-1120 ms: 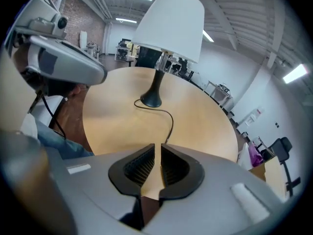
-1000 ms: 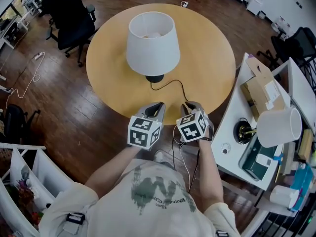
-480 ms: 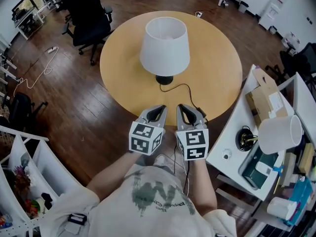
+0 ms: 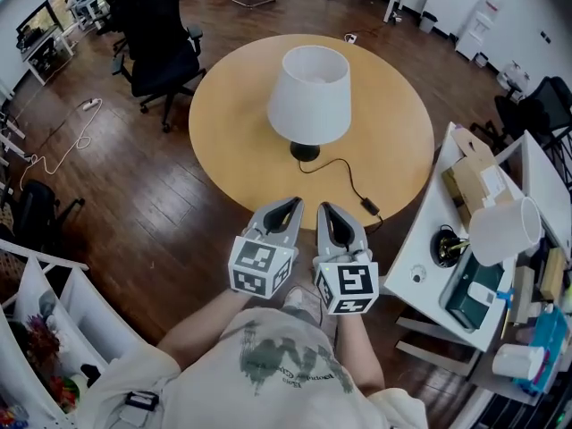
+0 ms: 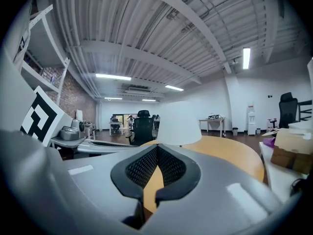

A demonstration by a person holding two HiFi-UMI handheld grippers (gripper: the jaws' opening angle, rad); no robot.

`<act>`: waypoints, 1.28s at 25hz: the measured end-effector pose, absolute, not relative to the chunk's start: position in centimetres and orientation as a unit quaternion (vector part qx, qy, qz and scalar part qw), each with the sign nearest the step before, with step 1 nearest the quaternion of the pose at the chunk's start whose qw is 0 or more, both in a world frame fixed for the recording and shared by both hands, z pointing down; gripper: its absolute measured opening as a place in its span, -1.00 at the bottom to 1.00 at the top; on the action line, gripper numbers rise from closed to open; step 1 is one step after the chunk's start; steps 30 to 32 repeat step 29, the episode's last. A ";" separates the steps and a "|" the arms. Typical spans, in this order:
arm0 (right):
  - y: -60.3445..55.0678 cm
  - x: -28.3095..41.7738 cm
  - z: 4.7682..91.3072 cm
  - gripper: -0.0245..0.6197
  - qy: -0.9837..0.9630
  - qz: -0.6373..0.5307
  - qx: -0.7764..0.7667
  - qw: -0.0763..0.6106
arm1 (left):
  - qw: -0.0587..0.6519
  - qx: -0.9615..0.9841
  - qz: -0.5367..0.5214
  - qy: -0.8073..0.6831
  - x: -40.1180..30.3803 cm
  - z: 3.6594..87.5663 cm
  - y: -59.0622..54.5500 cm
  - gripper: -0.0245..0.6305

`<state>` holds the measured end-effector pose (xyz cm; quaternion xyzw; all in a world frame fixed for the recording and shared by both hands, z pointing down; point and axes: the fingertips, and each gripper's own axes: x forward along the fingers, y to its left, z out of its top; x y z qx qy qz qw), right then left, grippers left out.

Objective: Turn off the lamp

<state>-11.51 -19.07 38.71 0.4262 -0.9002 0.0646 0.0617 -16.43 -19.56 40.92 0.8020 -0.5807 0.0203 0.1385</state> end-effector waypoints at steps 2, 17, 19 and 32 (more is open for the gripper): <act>-18.1 -11.9 38.3 -0.93 -0.898 0.063 0.433 0.054 | 0.136 0.804 0.012 -0.579 -16.9 40.5 -18.7 -0.94; -11.4 -13.2 37.7 -0.93 -0.878 0.059 0.474 0.044 | 0.136 0.827 -0.007 -0.545 -17.8 39.2 -12.0 -0.93; -10.9 -13.6 37.6 -0.93 -0.878 0.057 0.474 0.043 | 0.137 0.827 -0.007 -0.545 -18.2 39.4 -11.4 -0.94; -9.6 -14.5 38.1 -0.93 -0.876 0.051 0.477 0.053 | 0.143 0.830 -0.009 -0.540 -19.3 40.1 -10.3 -0.93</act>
